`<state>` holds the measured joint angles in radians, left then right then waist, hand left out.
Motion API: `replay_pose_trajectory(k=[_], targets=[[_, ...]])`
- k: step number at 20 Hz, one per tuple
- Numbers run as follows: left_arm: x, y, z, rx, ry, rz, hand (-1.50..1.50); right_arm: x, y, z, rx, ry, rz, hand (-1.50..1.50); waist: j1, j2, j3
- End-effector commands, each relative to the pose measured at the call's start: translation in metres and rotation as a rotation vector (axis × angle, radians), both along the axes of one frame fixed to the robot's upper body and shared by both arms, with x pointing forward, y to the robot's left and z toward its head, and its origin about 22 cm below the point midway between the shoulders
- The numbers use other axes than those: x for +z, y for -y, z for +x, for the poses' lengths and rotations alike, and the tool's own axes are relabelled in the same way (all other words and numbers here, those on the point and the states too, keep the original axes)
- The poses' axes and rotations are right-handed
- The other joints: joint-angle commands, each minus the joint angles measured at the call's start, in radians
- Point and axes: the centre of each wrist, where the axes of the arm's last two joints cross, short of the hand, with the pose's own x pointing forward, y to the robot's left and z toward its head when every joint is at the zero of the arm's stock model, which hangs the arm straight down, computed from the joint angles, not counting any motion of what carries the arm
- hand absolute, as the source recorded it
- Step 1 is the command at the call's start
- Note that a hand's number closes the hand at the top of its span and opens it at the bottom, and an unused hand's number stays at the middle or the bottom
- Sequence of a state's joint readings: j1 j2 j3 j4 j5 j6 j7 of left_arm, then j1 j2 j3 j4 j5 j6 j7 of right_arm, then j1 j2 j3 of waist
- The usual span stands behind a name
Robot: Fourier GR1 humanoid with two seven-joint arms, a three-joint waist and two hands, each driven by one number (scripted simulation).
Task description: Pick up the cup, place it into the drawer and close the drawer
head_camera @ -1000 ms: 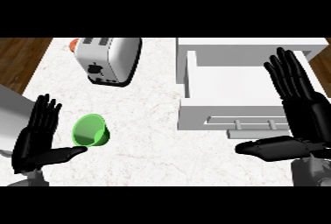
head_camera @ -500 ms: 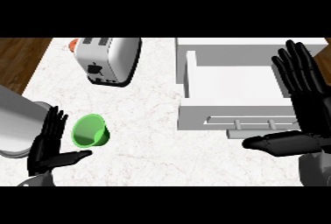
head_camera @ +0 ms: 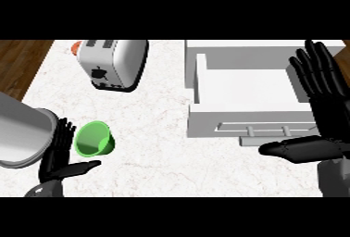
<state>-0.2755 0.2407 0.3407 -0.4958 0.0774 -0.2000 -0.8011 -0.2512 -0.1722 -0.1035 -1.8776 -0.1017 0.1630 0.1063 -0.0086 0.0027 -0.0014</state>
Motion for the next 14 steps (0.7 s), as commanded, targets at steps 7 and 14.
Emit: replay_pose_trajectory(k=[7, 14], targets=[[-0.017, 0.005, -0.002, 0.005, 0.055, -0.007, -1.5, 0.019, 0.004, 0.011, 0.014, 0.009, -0.004, -1.5, -0.012, 0.007, -0.003], [-0.015, 0.022, 0.013, -0.028, 0.068, -0.006, -1.5, 0.023, 0.019, 0.018, -0.005, -0.009, 0.004, -1.5, -0.013, 0.008, -0.003]])
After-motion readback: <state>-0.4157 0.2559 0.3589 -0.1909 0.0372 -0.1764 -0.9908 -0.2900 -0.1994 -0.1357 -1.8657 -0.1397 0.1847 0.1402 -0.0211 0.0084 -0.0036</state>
